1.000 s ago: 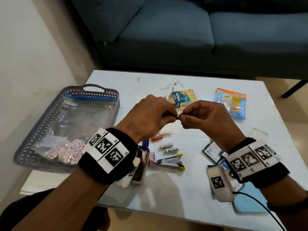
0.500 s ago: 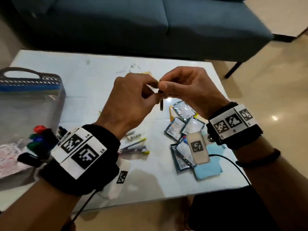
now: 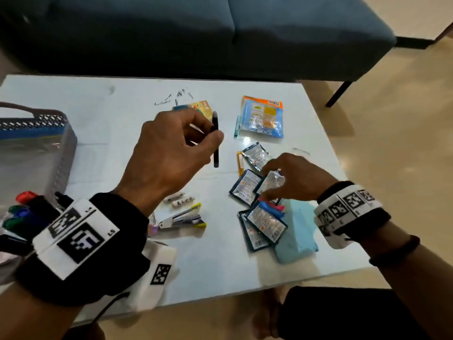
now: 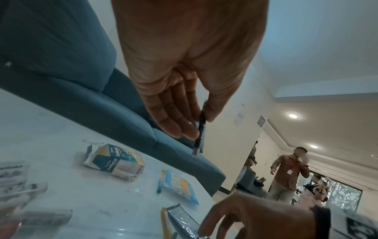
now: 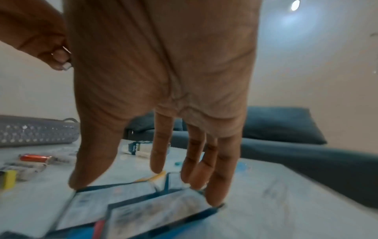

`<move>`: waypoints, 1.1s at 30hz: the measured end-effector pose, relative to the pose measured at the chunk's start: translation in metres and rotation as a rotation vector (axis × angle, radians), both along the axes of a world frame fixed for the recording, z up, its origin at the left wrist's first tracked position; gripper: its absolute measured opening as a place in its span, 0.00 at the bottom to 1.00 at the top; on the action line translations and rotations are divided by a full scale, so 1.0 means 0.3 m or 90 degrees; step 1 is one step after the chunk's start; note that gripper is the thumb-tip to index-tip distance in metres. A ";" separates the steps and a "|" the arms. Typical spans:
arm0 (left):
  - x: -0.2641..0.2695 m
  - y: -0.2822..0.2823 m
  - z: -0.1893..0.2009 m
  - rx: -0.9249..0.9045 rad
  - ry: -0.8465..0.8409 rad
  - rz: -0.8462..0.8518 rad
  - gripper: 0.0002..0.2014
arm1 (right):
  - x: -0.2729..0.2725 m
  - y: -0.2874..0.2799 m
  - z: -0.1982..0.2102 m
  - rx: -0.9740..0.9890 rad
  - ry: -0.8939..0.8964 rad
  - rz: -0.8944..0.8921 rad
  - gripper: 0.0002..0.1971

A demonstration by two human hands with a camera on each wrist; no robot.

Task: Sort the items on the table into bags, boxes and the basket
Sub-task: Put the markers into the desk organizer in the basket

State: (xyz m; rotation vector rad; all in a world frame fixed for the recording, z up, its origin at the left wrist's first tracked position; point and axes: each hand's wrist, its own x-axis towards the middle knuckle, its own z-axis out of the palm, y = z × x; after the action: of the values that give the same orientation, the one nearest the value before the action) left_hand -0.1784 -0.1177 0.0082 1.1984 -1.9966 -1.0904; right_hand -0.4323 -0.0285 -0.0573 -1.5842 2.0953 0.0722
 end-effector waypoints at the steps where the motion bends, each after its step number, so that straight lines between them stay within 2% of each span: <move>1: 0.006 -0.002 0.007 0.001 0.002 0.004 0.06 | 0.009 0.005 -0.026 0.016 -0.002 0.000 0.38; 3: 0.019 -0.013 0.022 -0.006 0.006 0.016 0.07 | 0.049 0.002 -0.078 0.014 0.025 0.004 0.44; 6: 0.046 -0.038 0.042 -0.013 0.008 0.033 0.06 | 0.136 -0.009 -0.117 -0.013 0.077 0.025 0.41; 8: 0.068 -0.054 0.051 -0.017 0.001 0.042 0.07 | 0.188 -0.020 -0.116 -0.014 0.084 0.051 0.34; 12: 0.110 -0.072 0.063 -0.021 0.003 0.067 0.10 | 0.288 -0.033 -0.121 -0.051 0.095 0.127 0.12; 17: 0.127 -0.078 0.073 -0.026 -0.008 0.077 0.13 | 0.379 -0.035 -0.083 -0.136 0.029 0.153 0.04; 21: 0.131 -0.084 0.078 -0.040 -0.013 0.074 0.14 | 0.407 -0.048 -0.061 -0.241 -0.070 0.191 0.08; 25: 0.158 -0.100 0.083 -0.035 -0.007 0.085 0.12 | 0.372 -0.077 -0.038 -0.184 -0.044 0.215 0.08; 27: 0.181 -0.108 0.093 -0.037 -0.011 0.084 0.12 | 0.326 -0.094 -0.026 -0.219 -0.115 0.153 0.07; 30: 0.249 -0.121 0.115 -0.021 -0.001 0.086 0.12 | 0.280 -0.126 -0.007 -0.256 -0.202 0.006 0.13; 33: 0.321 -0.132 0.132 -0.027 -0.009 0.071 0.17 | 0.246 -0.142 0.001 -0.336 -0.176 -0.040 0.18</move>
State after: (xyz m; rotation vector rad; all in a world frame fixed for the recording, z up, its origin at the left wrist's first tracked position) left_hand -0.0821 -0.1574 0.0479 1.2818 -1.9293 -0.9826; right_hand -0.3584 -0.0712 -0.0570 -1.6880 2.0357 -0.7347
